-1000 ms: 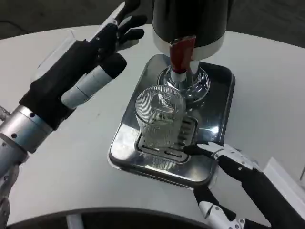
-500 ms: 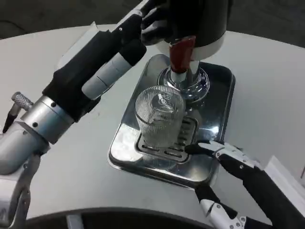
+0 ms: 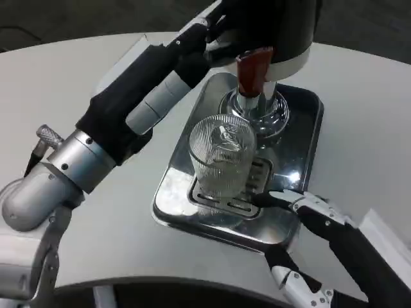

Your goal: Grasp the cup under the faucet to collect the drink, then remove the cup.

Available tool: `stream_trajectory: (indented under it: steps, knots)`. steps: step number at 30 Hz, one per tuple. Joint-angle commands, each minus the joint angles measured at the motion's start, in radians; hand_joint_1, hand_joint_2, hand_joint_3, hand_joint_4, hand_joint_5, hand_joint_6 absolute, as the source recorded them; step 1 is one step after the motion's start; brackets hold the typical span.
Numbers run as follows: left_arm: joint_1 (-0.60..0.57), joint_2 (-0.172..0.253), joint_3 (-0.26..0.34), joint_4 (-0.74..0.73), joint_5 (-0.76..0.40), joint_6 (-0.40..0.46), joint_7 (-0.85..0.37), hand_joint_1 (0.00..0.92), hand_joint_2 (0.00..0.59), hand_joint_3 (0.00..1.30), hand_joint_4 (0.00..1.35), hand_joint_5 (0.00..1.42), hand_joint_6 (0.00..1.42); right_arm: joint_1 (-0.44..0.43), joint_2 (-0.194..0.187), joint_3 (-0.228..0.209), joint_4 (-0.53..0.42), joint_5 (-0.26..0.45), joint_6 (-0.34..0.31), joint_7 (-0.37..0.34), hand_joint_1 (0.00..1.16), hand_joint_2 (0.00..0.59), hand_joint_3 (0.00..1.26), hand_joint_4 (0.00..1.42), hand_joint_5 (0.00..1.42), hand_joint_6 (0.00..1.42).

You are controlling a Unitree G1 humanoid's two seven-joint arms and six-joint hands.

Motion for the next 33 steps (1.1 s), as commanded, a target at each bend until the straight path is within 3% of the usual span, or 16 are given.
stream_trajectory:
  steps: [1, 21, 33]
  knots:
    - [-0.011, -0.012, -0.025, 0.004, -0.009, 0.016, -0.029, 0.058, 0.011, 0.07, 0.05, 0.19, 0.12, 0.010, 0.000, -0.003, 0.004, 0.010, 0.004, -0.010, 0.46, 0.516, 0.25, 0.15, 0.08, 0.00]
    - [-0.015, -0.039, -0.048, -0.023, -0.009, 0.041, -0.062, 0.063, 0.018, 0.08, 0.06, 0.20, 0.14, 0.000, 0.002, 0.001, 0.008, 0.011, 0.013, -0.011, 0.46, 0.516, 0.25, 0.15, 0.08, 0.00]
    - [-0.027, 0.017, -0.046, -0.009, 0.021, 0.020, -0.096, 0.036, 0.030, 0.23, 0.16, 0.26, 0.17, -0.002, 0.002, 0.005, 0.009, 0.010, 0.009, -0.011, 0.46, 0.516, 0.25, 0.16, 0.08, 0.00]
